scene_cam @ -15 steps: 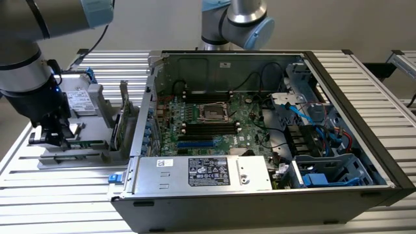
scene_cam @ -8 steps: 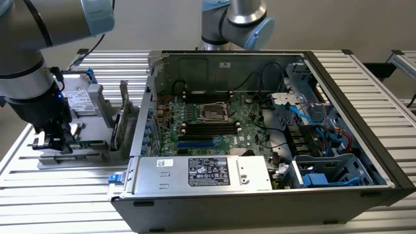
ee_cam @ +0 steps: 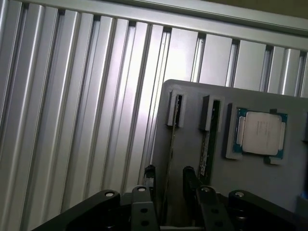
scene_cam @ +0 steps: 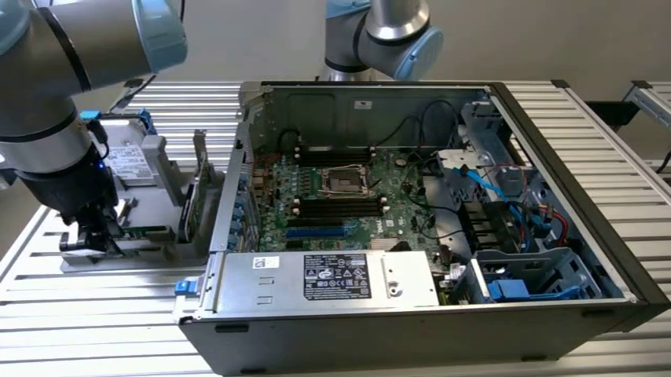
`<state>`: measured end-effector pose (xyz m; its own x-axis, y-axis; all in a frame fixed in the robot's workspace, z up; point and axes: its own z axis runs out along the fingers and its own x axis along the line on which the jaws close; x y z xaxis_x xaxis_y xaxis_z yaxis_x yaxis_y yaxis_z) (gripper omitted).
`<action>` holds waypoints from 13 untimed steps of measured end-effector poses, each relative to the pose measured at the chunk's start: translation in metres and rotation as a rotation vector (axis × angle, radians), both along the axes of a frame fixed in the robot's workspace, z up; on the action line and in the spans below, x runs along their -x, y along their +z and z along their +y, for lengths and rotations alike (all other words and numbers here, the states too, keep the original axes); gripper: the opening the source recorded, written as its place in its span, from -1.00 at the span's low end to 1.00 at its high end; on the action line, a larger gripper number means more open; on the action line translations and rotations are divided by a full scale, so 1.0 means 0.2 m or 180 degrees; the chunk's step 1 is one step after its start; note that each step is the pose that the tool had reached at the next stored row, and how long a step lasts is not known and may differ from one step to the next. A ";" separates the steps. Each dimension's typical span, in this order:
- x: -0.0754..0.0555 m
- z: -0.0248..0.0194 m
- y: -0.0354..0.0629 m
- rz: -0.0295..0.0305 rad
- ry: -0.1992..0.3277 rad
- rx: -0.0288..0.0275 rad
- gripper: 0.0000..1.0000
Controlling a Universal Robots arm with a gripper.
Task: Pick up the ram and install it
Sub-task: 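Pick up the ram and move it above insertion slot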
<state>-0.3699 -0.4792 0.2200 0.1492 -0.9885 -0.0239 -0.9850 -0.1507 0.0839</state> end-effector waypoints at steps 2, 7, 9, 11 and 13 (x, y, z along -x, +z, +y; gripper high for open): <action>0.00 -0.003 -0.018 0.0000 0.0021 0.0000 -0.26; 0.01 -0.006 -0.064 0.0000 0.0068 -0.0004 -0.26; 0.01 -0.006 -0.081 -0.0002 0.0071 -0.0010 -0.26; 0.02 -0.006 -0.098 -0.0006 0.0071 -0.0018 -0.26; 0.02 -0.005 -0.113 -0.0010 0.0071 -0.0025 -0.26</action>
<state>-0.3734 -0.4802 0.1973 0.1714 -0.9847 -0.0312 -0.9816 -0.1733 0.0797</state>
